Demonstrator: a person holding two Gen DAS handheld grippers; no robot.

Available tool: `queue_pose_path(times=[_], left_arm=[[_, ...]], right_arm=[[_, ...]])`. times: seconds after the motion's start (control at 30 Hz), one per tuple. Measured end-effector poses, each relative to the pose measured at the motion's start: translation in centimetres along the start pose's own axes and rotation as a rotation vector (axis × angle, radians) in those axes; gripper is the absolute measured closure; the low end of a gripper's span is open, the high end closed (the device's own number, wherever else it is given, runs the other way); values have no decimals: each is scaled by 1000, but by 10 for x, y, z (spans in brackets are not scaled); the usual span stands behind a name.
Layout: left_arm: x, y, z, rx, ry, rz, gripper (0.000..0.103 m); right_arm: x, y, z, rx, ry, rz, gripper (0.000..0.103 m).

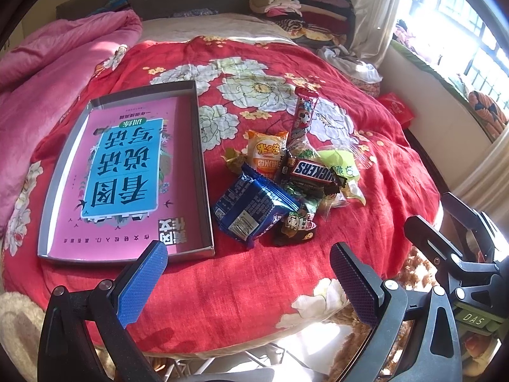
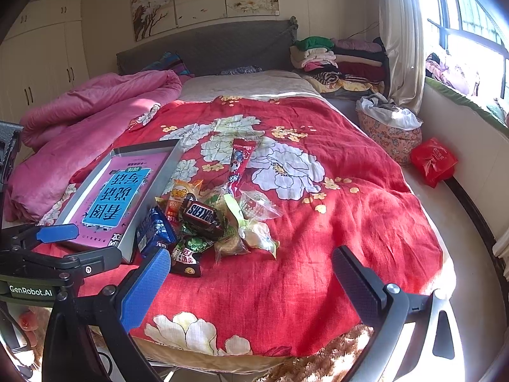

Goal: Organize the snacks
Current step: 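Reach the left gripper to the blue biscuit packet while the right gripper reaches the clear candy bag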

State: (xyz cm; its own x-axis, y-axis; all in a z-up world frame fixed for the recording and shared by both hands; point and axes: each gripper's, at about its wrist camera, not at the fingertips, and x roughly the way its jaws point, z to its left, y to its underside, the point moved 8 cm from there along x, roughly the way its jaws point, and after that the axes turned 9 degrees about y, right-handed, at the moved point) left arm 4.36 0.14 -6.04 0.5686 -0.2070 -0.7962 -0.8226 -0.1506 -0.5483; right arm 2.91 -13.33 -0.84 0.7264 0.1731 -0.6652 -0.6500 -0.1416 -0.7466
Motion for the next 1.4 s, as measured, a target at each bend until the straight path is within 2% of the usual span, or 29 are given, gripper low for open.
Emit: queue_pose_path(times=[0.27,0.77,0.93,1.1,1.2,1.27,1.4], left_arm=[[11,-5,7,18,-15,16,1],[47,-30,2,246,8,79,1],[55,-33,1,305,13,91,1],[67,-33,4,341,11,127,2],[72,-34,6,347,22,147,6],[76,-34,6,356,27,162,13],[82,-34,3,366,46,180,21]], right_arm=[[9,1,-3,14,-9,16,0],[38,-7,-19,80,-6,43,0],[60,-18,-29,144,-37,72,0],[83,-25,-24,146,-64,106,0],[93,-27,-21,141,-72,114,0],[99,-27,-20,149,-83,127,0],[112,-25,-22,210,-139,171,0]])
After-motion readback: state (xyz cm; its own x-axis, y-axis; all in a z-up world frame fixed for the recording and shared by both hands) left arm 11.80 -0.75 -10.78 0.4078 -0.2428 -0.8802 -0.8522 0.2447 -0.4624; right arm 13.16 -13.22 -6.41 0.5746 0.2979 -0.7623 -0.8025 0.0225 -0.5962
